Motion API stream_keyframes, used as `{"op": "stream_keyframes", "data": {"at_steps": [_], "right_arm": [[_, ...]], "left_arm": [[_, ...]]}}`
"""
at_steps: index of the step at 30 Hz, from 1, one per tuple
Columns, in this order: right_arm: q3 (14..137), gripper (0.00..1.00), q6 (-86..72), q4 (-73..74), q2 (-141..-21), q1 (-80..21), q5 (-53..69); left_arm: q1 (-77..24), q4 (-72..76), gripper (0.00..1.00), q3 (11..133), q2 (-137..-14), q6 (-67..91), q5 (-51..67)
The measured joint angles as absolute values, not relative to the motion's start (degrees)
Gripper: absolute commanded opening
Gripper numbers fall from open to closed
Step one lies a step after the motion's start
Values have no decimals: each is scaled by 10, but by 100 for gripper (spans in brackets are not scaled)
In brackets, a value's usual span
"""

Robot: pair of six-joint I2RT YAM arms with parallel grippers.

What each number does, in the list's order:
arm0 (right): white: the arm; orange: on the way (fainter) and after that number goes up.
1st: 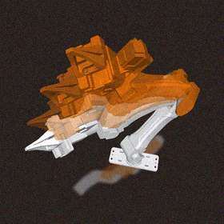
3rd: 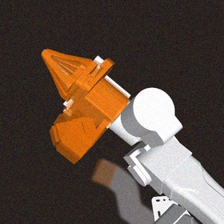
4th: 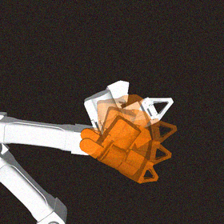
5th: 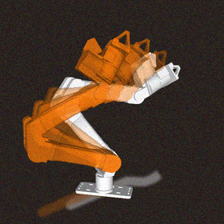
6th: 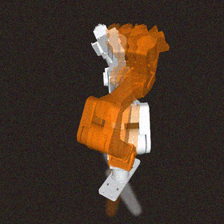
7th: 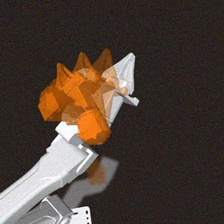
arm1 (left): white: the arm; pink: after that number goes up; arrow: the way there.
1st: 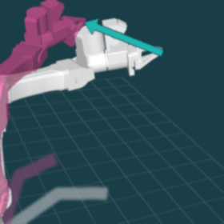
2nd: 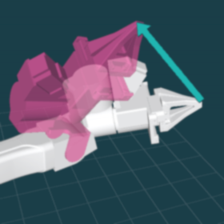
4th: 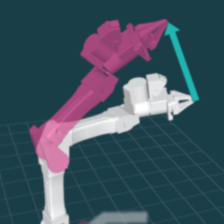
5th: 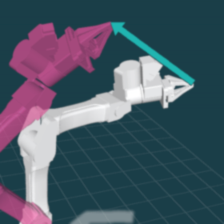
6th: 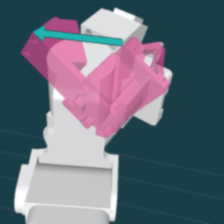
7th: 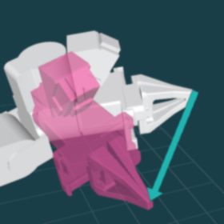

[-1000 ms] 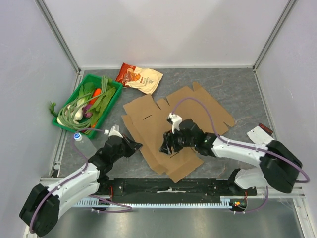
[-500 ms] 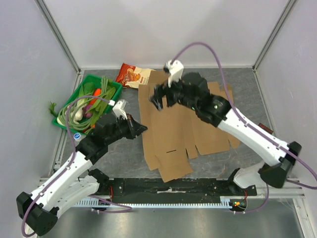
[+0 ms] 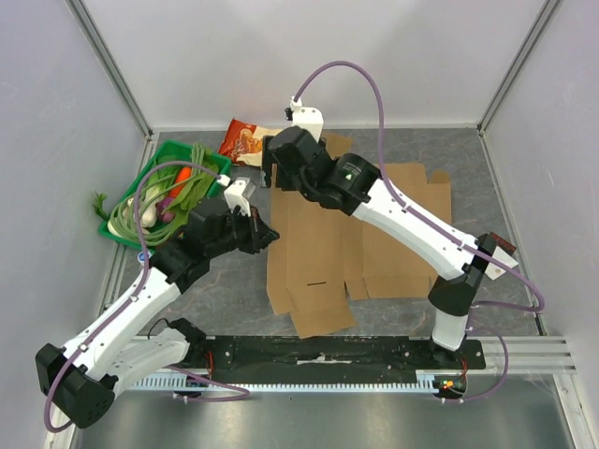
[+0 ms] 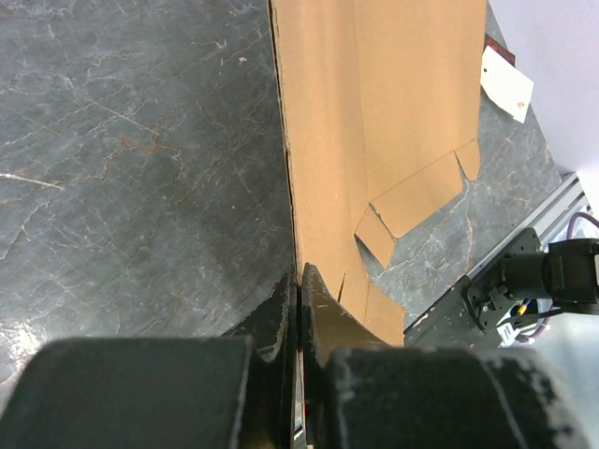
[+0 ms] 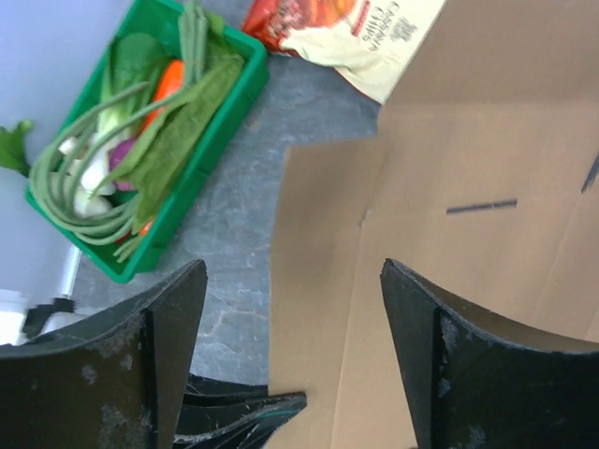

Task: Fold the paper box

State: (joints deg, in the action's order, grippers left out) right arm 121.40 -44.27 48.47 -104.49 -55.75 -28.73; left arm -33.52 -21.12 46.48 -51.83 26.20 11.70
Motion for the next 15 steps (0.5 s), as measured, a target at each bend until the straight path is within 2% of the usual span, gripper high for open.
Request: {"op": "stream_keyframes", "data": {"at_steps": [1,4,15], "right_arm": [[1214,74,-451,496,-1048,-562,-297],[1214,69,-483,523,-1052,-568,-331],[1234,68,-528,546,-1082,-561,-392]], "left_arm": [[-335,-212,2,468,-521,256,117],[-335,-214,2,479,-532,239,117],[-335,-240,2,514,-552,174,98]]}}
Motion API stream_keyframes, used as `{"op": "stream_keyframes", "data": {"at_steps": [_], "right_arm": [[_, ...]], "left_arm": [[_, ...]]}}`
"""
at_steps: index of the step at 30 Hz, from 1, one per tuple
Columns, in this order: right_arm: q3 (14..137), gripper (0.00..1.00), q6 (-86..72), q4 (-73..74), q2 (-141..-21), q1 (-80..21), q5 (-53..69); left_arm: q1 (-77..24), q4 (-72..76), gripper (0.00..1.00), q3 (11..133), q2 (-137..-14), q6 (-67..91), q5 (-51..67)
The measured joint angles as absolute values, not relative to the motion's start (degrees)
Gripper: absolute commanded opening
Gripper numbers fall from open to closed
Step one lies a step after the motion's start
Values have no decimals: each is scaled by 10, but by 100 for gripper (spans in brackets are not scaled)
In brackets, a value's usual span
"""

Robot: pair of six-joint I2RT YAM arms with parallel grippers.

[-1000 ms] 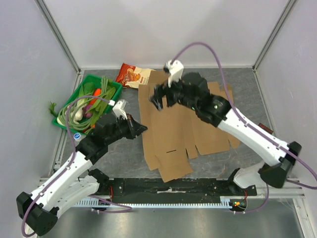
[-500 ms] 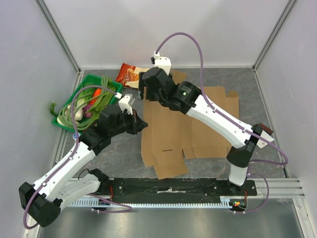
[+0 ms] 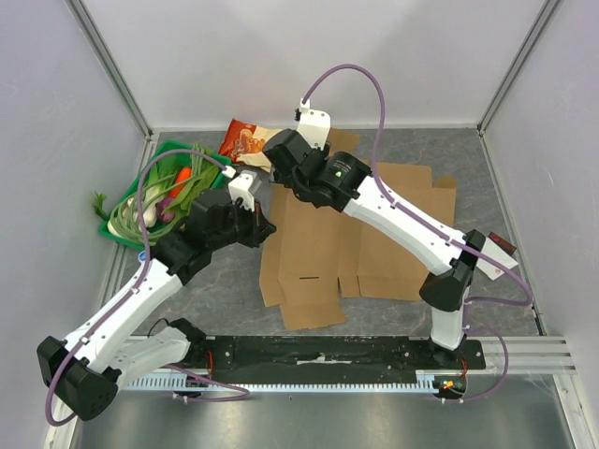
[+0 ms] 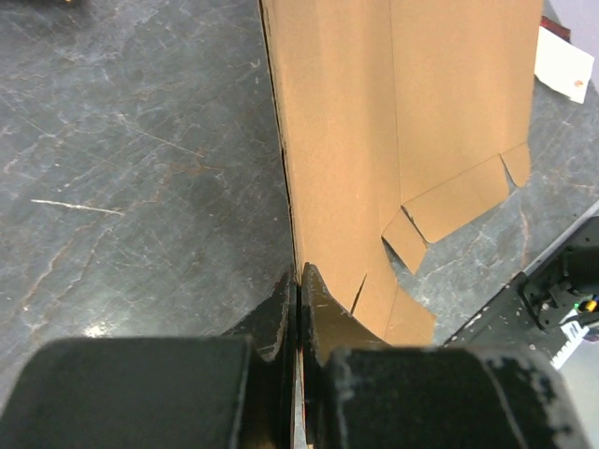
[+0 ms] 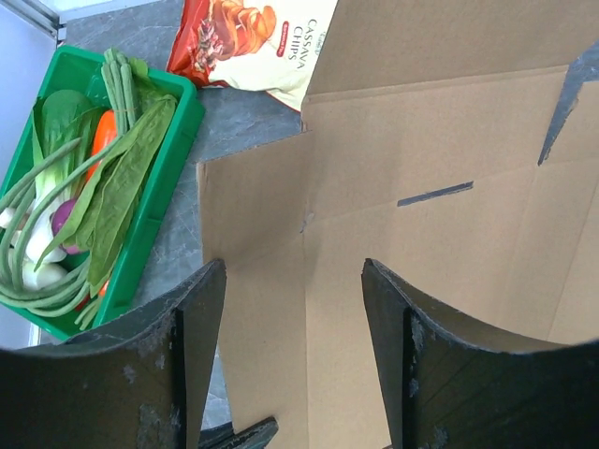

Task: Fold the paper box

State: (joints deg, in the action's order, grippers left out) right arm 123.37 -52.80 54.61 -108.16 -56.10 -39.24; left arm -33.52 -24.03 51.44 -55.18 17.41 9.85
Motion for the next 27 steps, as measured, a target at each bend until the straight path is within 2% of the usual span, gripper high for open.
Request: {"op": "stream_keyframes", "data": {"at_steps": [2,5,6,9,11,15,18,22,27], "right_arm": [[1235,68,-529,545,-1083,-561,-396],[1235,80,-496,526,-1083,-559,-387],[1232,87,-469,506,-1081,-556,-369],[1190,90,-350,443,-1054,-539,-307],[1120,92,-251,394,-1003,-514,-249],[1004,92,-79,321,-885,-456,-112],[980,90,24,300,-816,-409,-21],[986,89,109,278,-764,-335,133],[1074,87,216,323,-792,-302,264]], "left_arm": [[-335,-245,2,519,-557,163,91],[-335,-251,2,526,-563,146,90],[-335,-253,2,530,-565,141,90],[-335,-258,2,544,-568,130,92],[-335,-260,2,556,-569,122,97],[-337,-261,2,583,-581,108,123],[-338,-282,2,628,-605,90,132],[-337,-310,2,706,-651,50,139],[-337,-366,2,827,-723,-33,169]]}}
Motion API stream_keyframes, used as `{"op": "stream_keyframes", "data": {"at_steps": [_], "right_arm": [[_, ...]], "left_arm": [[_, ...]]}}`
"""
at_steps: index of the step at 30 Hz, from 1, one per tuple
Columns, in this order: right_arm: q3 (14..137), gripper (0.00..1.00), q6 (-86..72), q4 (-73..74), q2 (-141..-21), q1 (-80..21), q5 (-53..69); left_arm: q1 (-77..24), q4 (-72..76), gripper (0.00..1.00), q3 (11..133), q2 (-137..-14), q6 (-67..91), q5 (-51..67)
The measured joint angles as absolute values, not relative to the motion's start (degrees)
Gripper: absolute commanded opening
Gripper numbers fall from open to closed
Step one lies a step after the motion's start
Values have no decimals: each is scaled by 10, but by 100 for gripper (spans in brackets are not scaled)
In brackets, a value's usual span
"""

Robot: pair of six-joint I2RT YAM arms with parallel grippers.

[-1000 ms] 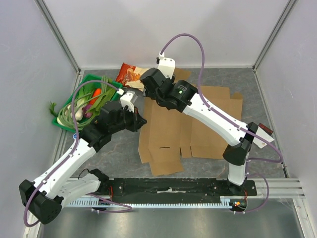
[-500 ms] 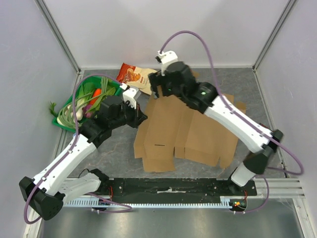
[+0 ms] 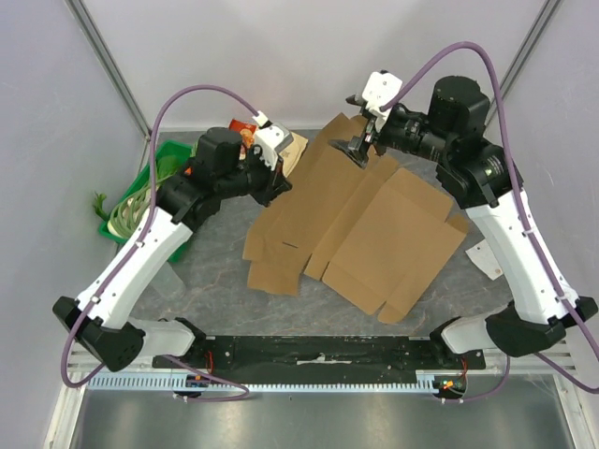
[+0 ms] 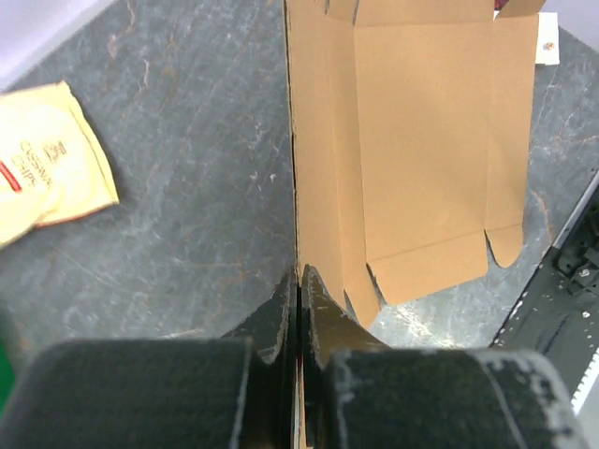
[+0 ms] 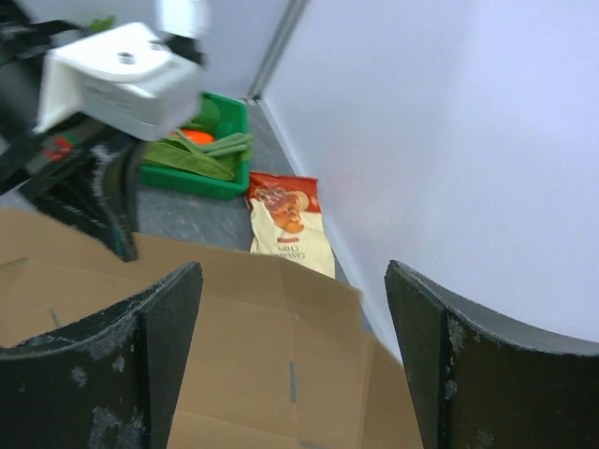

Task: Fold the paper box

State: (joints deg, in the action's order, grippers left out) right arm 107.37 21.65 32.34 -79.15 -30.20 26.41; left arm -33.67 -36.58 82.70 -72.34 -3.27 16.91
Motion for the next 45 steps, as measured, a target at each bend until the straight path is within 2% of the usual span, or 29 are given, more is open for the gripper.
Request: {"op": "stream_keyframes", "data": {"at_steps": [5,7,12,19,24,28,33,45], "right_arm": [[1146,86,283,381,-838,-271,371],[1169,81,294,405,-855,-257,407],[1174,79,304,442,-873,-254,451],[1159,66,312,465,-872,-254,437],[1128,65,326,479,-870,-254,407],[1103,61,333,488,-870,-247,385],[1095,43,338,487,-870,-235,380],[1046,53,342,485,-831,-222,337]], "left_arm": [[-323,-433,2,931,-784,-117,203],[-317,-455,2,962,-802,-148,219],[-313,-514,2,1034,-849,-207,263],[-313,-557,2,1040,-875,-252,307],[-312,-560,2,1036,-879,-263,309],[-312,-559,2,1031,-875,-267,314],[-313,-559,2,1027,-872,-271,317],[-312,-556,2,1027,-866,-274,321]]}}
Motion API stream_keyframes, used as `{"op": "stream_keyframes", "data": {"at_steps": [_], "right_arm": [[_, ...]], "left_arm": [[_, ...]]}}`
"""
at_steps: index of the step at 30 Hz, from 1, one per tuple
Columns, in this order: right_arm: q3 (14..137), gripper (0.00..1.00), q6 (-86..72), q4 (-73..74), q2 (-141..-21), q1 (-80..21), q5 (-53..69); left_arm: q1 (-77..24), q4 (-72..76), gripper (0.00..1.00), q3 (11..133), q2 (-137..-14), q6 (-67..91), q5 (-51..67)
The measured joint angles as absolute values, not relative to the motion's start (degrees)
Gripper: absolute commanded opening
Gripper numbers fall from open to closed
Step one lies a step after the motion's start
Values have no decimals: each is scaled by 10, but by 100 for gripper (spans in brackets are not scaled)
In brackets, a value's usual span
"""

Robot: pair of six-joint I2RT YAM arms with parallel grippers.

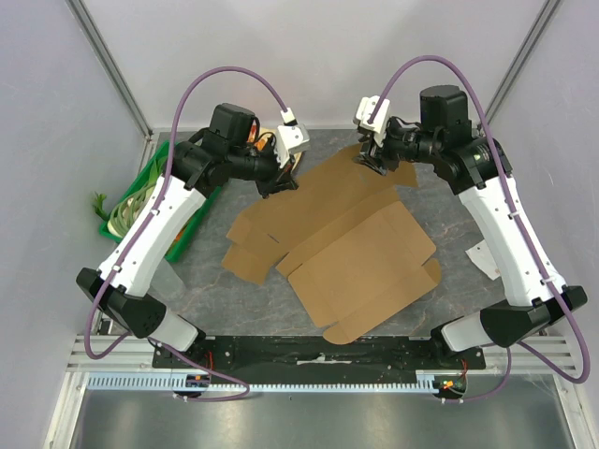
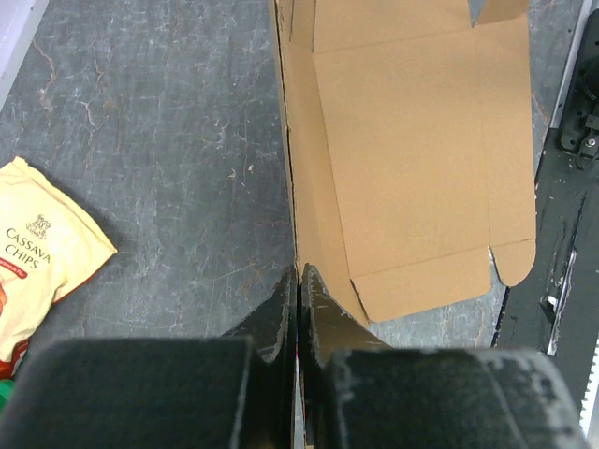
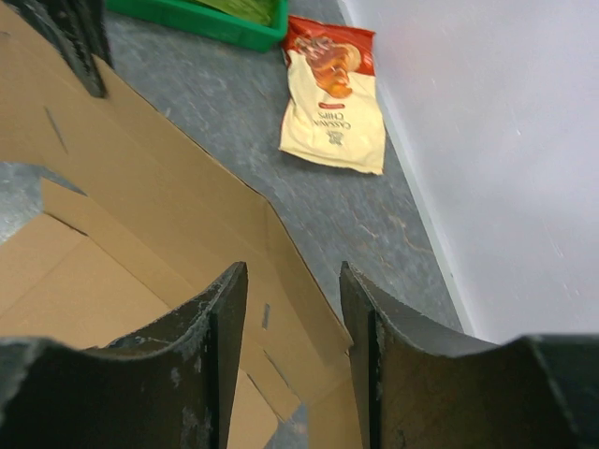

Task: Fold the paper box

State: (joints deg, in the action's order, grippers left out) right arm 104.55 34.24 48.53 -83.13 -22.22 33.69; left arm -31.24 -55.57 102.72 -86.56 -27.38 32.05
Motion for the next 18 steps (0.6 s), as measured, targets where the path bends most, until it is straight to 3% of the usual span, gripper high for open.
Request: {"op": "stream_keyframes", "data": {"at_steps": [4,7,11,13,14,15,18], "right_arm": [[1041,46,343,485,-827,-221,312],[1039,35,344,485,-825,-220,312],[1038,0,344,485,-825,-220,326],[1035,0,343,485,-824,-220,336],[1034,0,342,484,-823,-220,338],[1030,0,341,481,-821,-220,339],[1005,0,336,464,-807,-220,331]], "left_arm": [[-313,-556,2,1027,-864,-276,321],[-313,-556,2,1027,-862,-276,321],[-313,-555,2,1027,-858,-276,321],[-313,-548,5,1025,-855,-276,320],[-312,-546,8,1023,-854,-276,317],[-313,-541,23,1020,-853,-274,315],[-313,-510,50,994,-836,-255,291]]}}
